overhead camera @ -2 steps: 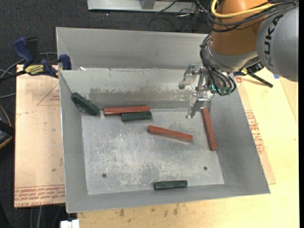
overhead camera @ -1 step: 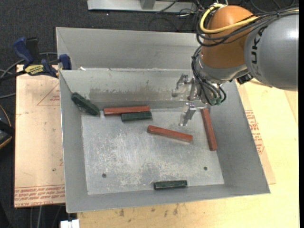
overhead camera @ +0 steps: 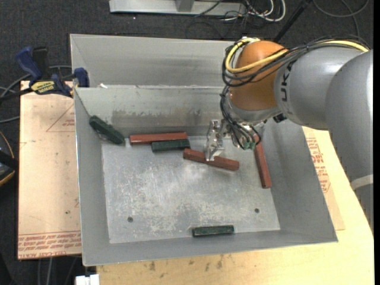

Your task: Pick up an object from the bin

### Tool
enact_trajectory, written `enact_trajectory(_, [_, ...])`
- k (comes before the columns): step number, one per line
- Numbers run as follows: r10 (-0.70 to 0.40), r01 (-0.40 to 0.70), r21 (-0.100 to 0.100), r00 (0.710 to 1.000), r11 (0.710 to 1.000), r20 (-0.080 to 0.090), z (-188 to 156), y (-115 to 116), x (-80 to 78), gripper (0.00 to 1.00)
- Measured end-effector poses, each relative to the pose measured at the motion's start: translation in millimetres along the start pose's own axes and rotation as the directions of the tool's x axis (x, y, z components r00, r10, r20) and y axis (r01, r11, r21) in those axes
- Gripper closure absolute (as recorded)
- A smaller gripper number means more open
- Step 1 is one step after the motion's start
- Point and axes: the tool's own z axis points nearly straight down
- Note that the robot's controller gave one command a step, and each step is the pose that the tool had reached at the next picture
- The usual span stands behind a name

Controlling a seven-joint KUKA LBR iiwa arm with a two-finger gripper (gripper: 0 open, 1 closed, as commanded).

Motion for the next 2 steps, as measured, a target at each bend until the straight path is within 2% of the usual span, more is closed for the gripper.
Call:
enact_trajectory(1, [0.0, 0.0, -0.001, 1.0, 1.0, 0.004, -0.5, 0.5, -0.8, 0.0])
enact_trajectory(2, [0.0, 0.0, -0.001, 1.0, 1.0, 0.003, -0.4, 0.5, -0.7, 0.0])
